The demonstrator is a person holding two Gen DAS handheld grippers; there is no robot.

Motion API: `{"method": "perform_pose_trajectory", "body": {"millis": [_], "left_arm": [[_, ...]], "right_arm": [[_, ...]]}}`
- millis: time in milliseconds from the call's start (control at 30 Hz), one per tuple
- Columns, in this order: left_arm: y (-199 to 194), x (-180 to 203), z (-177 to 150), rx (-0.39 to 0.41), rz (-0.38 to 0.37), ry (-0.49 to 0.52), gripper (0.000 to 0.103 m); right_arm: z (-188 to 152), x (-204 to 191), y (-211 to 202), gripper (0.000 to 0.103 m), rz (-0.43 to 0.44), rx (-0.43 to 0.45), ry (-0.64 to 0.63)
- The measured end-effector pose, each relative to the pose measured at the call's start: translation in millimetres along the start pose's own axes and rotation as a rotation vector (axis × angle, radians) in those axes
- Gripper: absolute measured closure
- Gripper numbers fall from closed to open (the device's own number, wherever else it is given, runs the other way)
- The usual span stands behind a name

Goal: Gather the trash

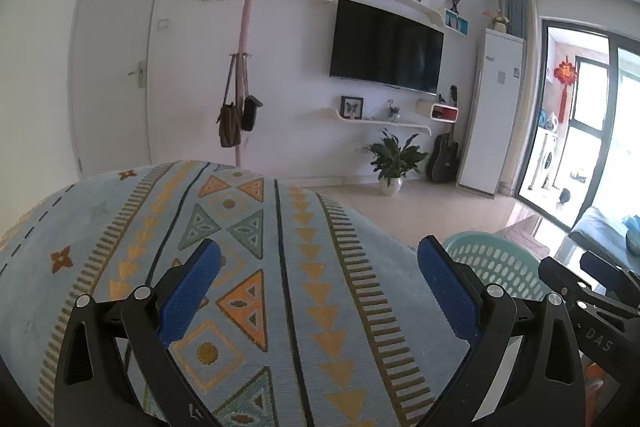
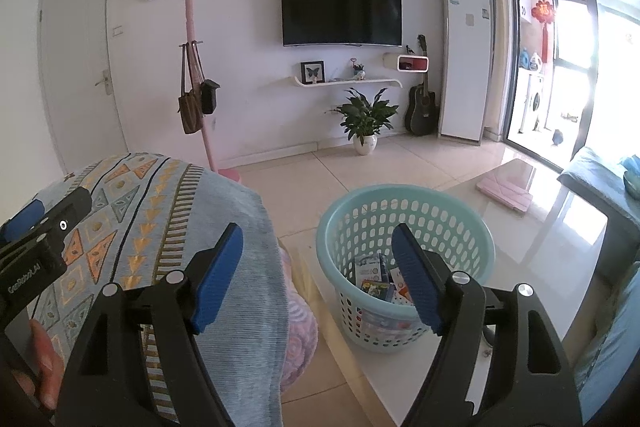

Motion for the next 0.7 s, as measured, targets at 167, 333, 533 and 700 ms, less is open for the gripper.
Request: {"method": "perform_pose_trajectory", "body": {"millis": [167,333,533,700], "left_arm": [[-0.4,4.3,-1.6,-0.002,0.003,0.004,0.008],[-0.7,5.8,-3.8,-0.010,0.001,-0.002,0.008],[1.3,4.5,-5.5,-0.034,-0.009,-0.020,0.008],[0.0,2.5,-5.7,-0.028,0.000,-0.031,0.008]], "right_arm": [[1.5,0.4,-0.7,0.030,0.004,0.003,0.003],[3.6,2.1,-2.4,0.030,0.006,0.009,0.008],[5.6,-0.2,-4.0,0.030,0.011,0.014,0.007],[5.3,-3.5,-3.6,0.030,0.014,0.012,0.004]]}}
Point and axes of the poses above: each gripper's, at about its wrist camera, not at the fingertips, and y roughly the way its jaws point, x to its right, z to its top, the point moved 4 cm from there along y, roughly the way its jaws point, and after that the axes turned 11 degrees about -z, right-handed, at the moved point
